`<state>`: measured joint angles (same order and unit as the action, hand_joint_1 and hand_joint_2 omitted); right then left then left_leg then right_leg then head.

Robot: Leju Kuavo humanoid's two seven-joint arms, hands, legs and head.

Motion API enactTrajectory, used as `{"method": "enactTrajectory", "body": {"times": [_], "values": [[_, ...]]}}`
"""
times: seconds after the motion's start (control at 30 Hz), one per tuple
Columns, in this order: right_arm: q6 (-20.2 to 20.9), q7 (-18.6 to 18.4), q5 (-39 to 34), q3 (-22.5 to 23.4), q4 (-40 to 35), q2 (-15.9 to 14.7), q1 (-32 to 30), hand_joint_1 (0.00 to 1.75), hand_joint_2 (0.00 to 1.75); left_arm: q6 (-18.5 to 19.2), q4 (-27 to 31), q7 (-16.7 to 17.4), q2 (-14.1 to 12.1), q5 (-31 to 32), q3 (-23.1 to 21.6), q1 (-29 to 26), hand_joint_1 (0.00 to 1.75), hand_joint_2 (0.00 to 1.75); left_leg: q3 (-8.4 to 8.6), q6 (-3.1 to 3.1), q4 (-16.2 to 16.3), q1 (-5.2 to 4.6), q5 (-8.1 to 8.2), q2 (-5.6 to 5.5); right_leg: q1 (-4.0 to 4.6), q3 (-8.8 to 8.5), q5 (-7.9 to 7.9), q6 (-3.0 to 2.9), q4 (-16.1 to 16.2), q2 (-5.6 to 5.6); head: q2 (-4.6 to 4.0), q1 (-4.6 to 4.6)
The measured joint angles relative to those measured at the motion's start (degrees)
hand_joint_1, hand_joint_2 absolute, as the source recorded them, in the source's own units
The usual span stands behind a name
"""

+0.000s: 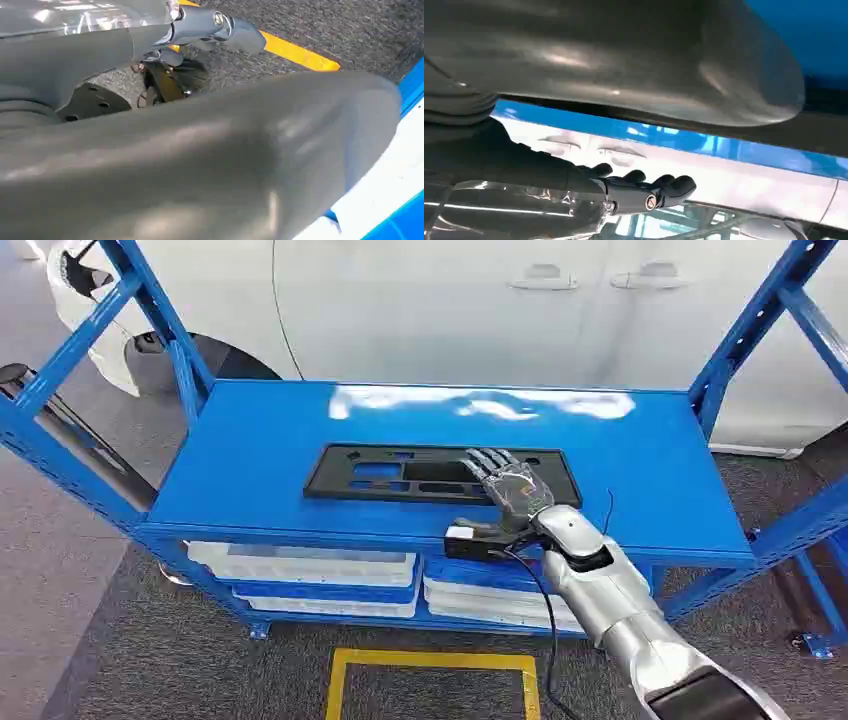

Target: Take the parts from the cabinet and place them on the table.

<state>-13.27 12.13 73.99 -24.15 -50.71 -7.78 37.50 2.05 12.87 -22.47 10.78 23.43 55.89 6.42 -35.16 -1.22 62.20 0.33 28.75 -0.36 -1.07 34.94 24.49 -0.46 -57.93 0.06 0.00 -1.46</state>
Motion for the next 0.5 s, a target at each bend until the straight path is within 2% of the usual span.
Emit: {"method": "enactTrajectory", "body": {"times": [0.03, 0.07, 0.1, 0.13, 0.23, 0.27, 0.3, 0.33, 0.4, 0.43, 0.47, 0.5], "values": [[0.1, -0.3, 0.3, -1.1, 1.1, 0.8, 0.5, 0.00, 0.00, 0.0, 0.0, 0.0, 0.0, 0.0, 0.0, 0.0, 0.00, 0.00, -6.49, -0.49, 13.2, 0.22, 5.30, 0.01, 0.23, -0.03, 0.12, -0.27, -0.1, -0.01, 0.00, 0.02], [0.2, -0.4, 0.3, -1.8, 2.0, 1.4, 1.0, 0.00, 0.00, 0.0, 0.0, 0.0, 0.0, 0.1, 0.0, -0.1, 0.00, 0.00, -4.76, -0.21, 8.5, 0.24, 0.82, 0.01, 0.30, -0.18, 0.22, -0.23, -0.1, 0.02, 0.00, 0.02], [0.2, -0.3, 0.0, -2.0, 2.8, 1.9, 1.9, 0.00, 0.00, 0.0, 0.0, 0.1, 0.0, 0.1, 0.0, 0.0, 0.00, 0.00, 0.87, 0.80, -3.5, 0.12, -3.53, -0.02, 0.37, -0.37, 0.43, 0.16, -0.2, 0.12, 0.00, 0.07], [0.2, -0.3, 0.0, -2.1, 3.1, 1.9, 2.1, 0.00, 0.00, 0.0, 0.0, 0.1, 0.0, 0.1, 0.0, 0.0, 0.00, 0.00, 1.05, 0.95, -4.2, -0.20, -3.53, -0.03, 0.62, -0.14, 0.41, 0.56, -0.3, 0.19, 0.00, 0.07], [0.1, -0.3, 0.0, -2.4, 3.7, 2.2, 2.1, 0.00, 0.00, 0.0, 0.0, 0.1, 0.0, 0.1, 0.0, -0.1, 0.00, 0.00, 0.88, 1.68, -4.3, -0.30, -3.77, -0.17, 0.43, -0.25, 0.11, 1.57, 0.1, 0.15, 0.00, 0.09], [0.0, -0.3, 0.0, -2.6, 3.8, 2.2, 2.2, 0.00, 0.00, 0.0, 0.0, 0.1, 0.0, 0.1, 0.0, -0.1, 0.00, 0.00, 1.26, 2.16, -5.0, 0.29, -4.21, -0.04, 0.45, -0.17, 0.57, 1.89, -0.2, 0.12, 0.00, 0.11], [-0.1, -0.3, 0.0, -2.6, 4.0, 2.2, 2.3, 0.00, 0.00, 0.0, 0.0, 0.1, 0.0, 0.1, 0.0, 0.0, 0.00, 0.00, 1.35, 2.40, -5.1, 0.18, -4.32, -0.05, 0.39, 0.44, 1.63, 2.08, -1.6, 0.08, -0.02, 0.15], [-0.2, -0.5, 0.0, -2.7, 4.2, 2.2, 2.4, 0.00, 0.00, 0.0, 0.0, 0.1, 0.0, 0.1, 0.0, 0.1, 0.00, 0.00, 1.31, 2.67, -5.1, 0.16, -4.29, 0.00, 0.37, 2.23, 3.93, 2.15, -5.5, 0.10, 0.00, 0.24], [-0.5, -0.8, 0.0, -3.2, 5.1, 2.5, 2.3, 0.00, 0.00, 0.0, 0.0, 0.1, 0.0, 0.1, 0.0, 0.1, 0.00, 0.00, 1.30, 2.77, -5.1, 0.10, -4.23, 0.01, 0.29, 6.71, 7.96, 2.45, -14.9, 0.09, -0.02, 0.22], [-0.8, -0.8, 0.1, -3.4, 5.7, 2.6, 2.2, 0.00, 0.00, 0.0, 0.0, 0.1, 0.0, 0.1, 0.0, 0.0, 0.00, 0.00, 1.29, 2.80, -5.0, 0.10, -4.21, 0.00, 0.26, 8.22, 8.52, 2.57, -18.0, 0.08, 0.00, 0.22], [-1.1, -0.9, 0.1, -3.6, 6.2, 2.7, 2.2, 0.00, 0.00, 0.0, 0.0, 0.2, 0.0, 0.1, 0.0, 0.0, 0.00, 0.00, 1.33, 2.79, -5.0, 0.10, -4.21, -0.04, 0.20, 8.28, 7.70, 2.62, -17.9, 0.08, 0.00, 0.22], [-1.4, -1.1, 0.2, -3.6, 6.5, 2.8, 2.3, 0.00, 0.00, 0.0, 0.0, 0.2, 0.0, 0.2, 0.0, 0.0, 0.00, 0.00, 1.35, 2.75, -4.9, 0.11, -4.18, -0.11, 0.15, 6.97, 5.72, 2.56, -15.1, 0.06, 0.00, 0.24]]}}
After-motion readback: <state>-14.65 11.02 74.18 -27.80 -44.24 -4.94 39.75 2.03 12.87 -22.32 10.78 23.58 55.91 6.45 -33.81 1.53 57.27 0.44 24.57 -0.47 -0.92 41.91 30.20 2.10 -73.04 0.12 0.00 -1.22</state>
